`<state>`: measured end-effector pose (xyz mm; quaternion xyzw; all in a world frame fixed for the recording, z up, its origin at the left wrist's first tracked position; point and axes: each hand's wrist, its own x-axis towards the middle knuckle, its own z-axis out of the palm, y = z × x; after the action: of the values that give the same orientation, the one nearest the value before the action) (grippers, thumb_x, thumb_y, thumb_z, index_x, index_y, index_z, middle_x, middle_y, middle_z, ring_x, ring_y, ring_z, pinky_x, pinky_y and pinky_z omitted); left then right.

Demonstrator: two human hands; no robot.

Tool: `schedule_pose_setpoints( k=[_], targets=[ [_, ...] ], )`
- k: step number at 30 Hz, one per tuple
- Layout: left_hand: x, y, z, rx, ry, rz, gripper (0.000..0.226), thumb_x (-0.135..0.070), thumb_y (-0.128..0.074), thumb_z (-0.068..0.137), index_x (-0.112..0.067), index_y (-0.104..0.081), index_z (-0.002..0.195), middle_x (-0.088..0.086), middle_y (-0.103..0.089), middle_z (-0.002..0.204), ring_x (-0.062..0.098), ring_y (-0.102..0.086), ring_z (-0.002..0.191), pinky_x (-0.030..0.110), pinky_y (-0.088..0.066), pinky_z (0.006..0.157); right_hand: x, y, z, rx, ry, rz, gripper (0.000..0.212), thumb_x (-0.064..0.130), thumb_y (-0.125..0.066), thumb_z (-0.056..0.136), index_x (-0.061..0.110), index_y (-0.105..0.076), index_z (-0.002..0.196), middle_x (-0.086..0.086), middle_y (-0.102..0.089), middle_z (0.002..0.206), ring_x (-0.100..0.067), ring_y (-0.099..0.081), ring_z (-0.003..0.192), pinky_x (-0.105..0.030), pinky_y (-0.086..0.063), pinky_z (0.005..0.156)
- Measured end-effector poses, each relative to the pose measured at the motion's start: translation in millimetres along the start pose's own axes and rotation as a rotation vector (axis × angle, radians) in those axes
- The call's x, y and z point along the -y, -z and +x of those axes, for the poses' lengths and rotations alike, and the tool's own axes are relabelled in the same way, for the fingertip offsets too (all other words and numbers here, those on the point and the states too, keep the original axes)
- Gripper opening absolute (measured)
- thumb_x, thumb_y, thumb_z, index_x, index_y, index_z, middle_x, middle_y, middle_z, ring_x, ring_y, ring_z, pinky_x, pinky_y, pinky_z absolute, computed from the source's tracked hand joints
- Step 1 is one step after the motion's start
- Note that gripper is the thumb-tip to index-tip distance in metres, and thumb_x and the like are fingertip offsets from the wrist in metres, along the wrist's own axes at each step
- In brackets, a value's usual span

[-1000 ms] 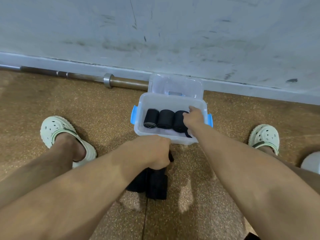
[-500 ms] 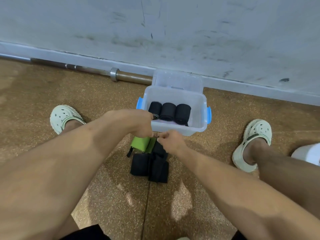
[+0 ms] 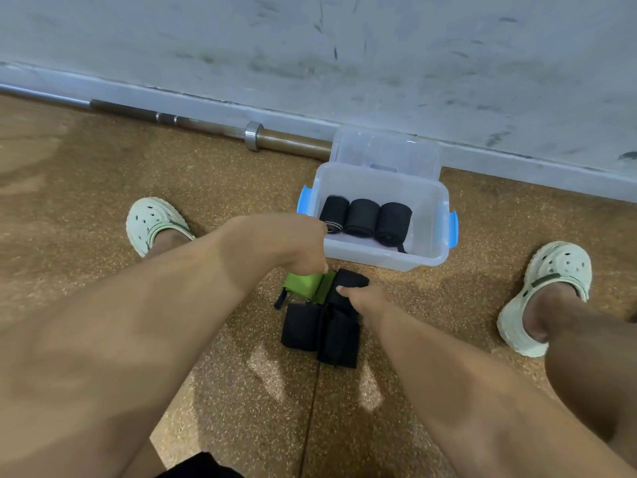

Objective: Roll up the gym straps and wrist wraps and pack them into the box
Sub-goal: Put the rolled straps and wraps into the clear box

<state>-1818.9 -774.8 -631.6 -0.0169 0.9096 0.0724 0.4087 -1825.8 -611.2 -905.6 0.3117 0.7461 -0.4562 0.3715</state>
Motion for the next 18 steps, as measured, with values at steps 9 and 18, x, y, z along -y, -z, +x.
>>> schedule_pose_setpoints(
  k=[9,18],
  targets=[
    [8,-5,7,0.048,0.000,-0.037,0.059,-0.042,-0.057,0.101,-0.017,-0.038,0.151,0.007,-0.053,0.146,0.028,-0.053,0.130,0.042,-0.044,0.107,11,-8,-19,-0.113,0.005,-0.008,0.085,0.025,-0.092,0.073,0.000,-0.049,0.141,-0.015,-0.061,0.135,-0.037,-0.061,0.120,-0.040,-0.053,0.094],
    [2,6,6,0.019,-0.030,-0.056,0.062,-0.040,-0.056,0.102,-0.016,-0.034,0.155,0.007,-0.052,0.147,0.029,-0.053,0.130,0.038,-0.043,0.103,4,18,-58,-0.131,0.615,-0.239,0.063,0.028,-0.091,0.069,0.032,-0.049,0.115,0.009,-0.064,0.113,-0.016,-0.062,0.108,-0.037,-0.054,0.094]
  ],
)
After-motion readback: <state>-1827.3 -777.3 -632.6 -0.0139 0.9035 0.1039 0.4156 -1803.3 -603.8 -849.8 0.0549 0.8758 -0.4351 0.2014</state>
